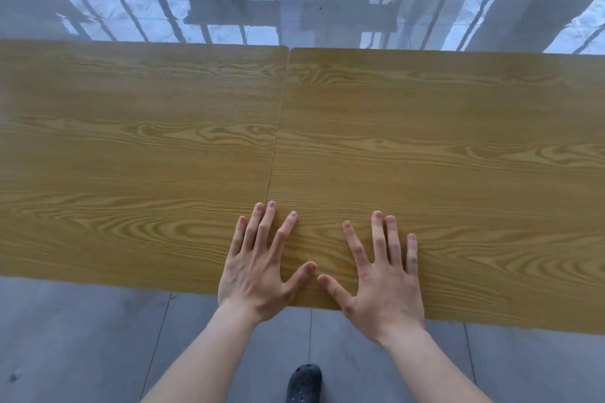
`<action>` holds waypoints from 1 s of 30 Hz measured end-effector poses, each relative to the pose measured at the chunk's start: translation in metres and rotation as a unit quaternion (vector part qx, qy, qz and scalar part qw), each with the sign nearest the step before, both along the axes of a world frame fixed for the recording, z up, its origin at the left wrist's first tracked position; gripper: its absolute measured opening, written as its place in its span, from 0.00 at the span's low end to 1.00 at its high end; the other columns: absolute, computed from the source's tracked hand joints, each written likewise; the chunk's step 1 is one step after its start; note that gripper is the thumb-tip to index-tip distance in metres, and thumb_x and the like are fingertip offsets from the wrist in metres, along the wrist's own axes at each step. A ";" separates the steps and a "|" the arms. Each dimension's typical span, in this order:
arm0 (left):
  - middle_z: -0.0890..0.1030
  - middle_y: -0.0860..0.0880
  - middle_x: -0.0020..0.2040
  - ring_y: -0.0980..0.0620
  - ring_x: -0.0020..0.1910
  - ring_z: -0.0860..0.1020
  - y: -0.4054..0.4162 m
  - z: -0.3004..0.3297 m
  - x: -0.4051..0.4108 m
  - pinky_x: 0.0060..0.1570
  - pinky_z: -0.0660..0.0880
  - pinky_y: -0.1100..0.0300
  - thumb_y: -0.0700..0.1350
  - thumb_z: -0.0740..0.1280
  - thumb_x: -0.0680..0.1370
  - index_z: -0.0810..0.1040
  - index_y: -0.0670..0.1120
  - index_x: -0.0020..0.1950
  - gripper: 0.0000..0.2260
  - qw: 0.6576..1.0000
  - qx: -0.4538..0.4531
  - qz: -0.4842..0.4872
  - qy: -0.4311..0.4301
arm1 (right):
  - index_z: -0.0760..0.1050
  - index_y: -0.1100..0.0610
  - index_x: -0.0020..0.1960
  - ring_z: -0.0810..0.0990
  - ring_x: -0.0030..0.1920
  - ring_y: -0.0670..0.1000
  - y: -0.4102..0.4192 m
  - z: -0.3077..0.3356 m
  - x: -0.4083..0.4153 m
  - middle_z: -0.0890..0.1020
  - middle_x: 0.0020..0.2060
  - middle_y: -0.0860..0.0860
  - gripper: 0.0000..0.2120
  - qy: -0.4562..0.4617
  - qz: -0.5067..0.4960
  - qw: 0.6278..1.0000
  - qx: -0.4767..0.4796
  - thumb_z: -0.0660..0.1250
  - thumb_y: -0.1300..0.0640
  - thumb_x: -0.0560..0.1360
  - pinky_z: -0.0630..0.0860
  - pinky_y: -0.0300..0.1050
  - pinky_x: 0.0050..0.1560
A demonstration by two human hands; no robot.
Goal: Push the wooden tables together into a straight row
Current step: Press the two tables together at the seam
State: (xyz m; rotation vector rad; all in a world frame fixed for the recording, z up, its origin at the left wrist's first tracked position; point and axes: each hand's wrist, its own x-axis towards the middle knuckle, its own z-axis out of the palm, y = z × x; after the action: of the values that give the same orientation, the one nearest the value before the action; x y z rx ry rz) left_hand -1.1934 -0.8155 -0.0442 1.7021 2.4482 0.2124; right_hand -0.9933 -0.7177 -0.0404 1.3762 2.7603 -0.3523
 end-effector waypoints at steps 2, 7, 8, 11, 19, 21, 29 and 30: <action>0.43 0.48 0.84 0.50 0.82 0.37 0.000 0.000 0.000 0.80 0.46 0.43 0.75 0.47 0.77 0.46 0.57 0.83 0.39 1.000 -0.008 0.001 -0.001 | 0.46 0.43 0.83 0.37 0.82 0.59 0.000 -0.003 -0.001 0.42 0.83 0.58 0.44 0.000 0.002 1.000 0.002 0.44 0.20 0.75 0.44 0.70 0.79; 0.46 0.47 0.84 0.49 0.82 0.40 0.001 -0.001 0.000 0.80 0.46 0.42 0.76 0.49 0.77 0.49 0.56 0.83 0.40 1.000 -0.005 -0.002 -0.004 | 0.47 0.44 0.84 0.39 0.82 0.60 0.002 -0.004 -0.003 0.44 0.83 0.59 0.44 -0.002 0.006 1.000 -0.001 0.45 0.20 0.75 0.45 0.72 0.78; 0.47 0.47 0.84 0.48 0.82 0.40 0.000 -0.001 0.000 0.80 0.47 0.41 0.76 0.49 0.77 0.50 0.55 0.83 0.40 1.000 -0.003 -0.006 -0.003 | 0.47 0.44 0.84 0.38 0.82 0.60 0.002 -0.003 -0.003 0.44 0.83 0.59 0.44 -0.001 0.005 1.000 -0.003 0.45 0.20 0.75 0.45 0.71 0.78; 0.47 0.46 0.84 0.47 0.82 0.40 -0.001 -0.001 0.001 0.80 0.48 0.40 0.76 0.48 0.77 0.50 0.56 0.83 0.40 1.000 -0.006 -0.013 0.002 | 0.45 0.43 0.83 0.35 0.82 0.59 0.003 -0.001 -0.003 0.41 0.83 0.58 0.45 -0.001 0.004 1.000 -0.009 0.43 0.20 0.74 0.42 0.70 0.78; 0.41 0.44 0.84 0.44 0.82 0.36 -0.012 0.006 0.002 0.79 0.46 0.38 0.78 0.49 0.75 0.45 0.56 0.83 0.43 0.997 -0.041 -0.065 0.006 | 0.37 0.43 0.83 0.28 0.80 0.58 0.003 0.008 0.008 0.34 0.82 0.58 0.51 -0.014 0.044 0.999 -0.020 0.41 0.15 0.69 0.38 0.69 0.78; 0.40 0.43 0.84 0.43 0.81 0.36 -0.016 0.008 0.003 0.79 0.46 0.38 0.80 0.51 0.73 0.45 0.55 0.84 0.46 0.995 -0.048 -0.082 0.013 | 0.41 0.43 0.83 0.32 0.81 0.58 0.003 0.007 0.019 0.37 0.82 0.58 0.51 -0.007 0.065 0.998 -0.013 0.44 0.15 0.69 0.43 0.69 0.79; 0.46 0.39 0.84 0.38 0.82 0.41 -0.018 0.005 0.002 0.78 0.50 0.36 0.84 0.57 0.65 0.51 0.52 0.84 0.56 0.994 -0.048 -0.098 0.013 | 0.50 0.47 0.84 0.43 0.83 0.61 0.003 0.001 0.024 0.48 0.83 0.61 0.56 0.022 0.086 0.996 0.002 0.51 0.14 0.66 0.50 0.72 0.78; 0.47 0.39 0.83 0.38 0.82 0.42 -0.018 0.005 0.002 0.78 0.51 0.36 0.84 0.57 0.65 0.52 0.51 0.84 0.56 0.994 -0.047 -0.096 0.011 | 0.51 0.47 0.84 0.44 0.83 0.62 0.003 0.001 0.024 0.49 0.83 0.62 0.57 0.026 0.084 0.996 0.002 0.52 0.14 0.66 0.51 0.73 0.77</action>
State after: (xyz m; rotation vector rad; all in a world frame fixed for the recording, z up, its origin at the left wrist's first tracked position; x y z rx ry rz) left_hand -1.1914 -0.8336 -0.0396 1.8922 2.2510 0.0534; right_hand -0.9693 -0.7142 -0.0396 1.1408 2.8944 -0.3805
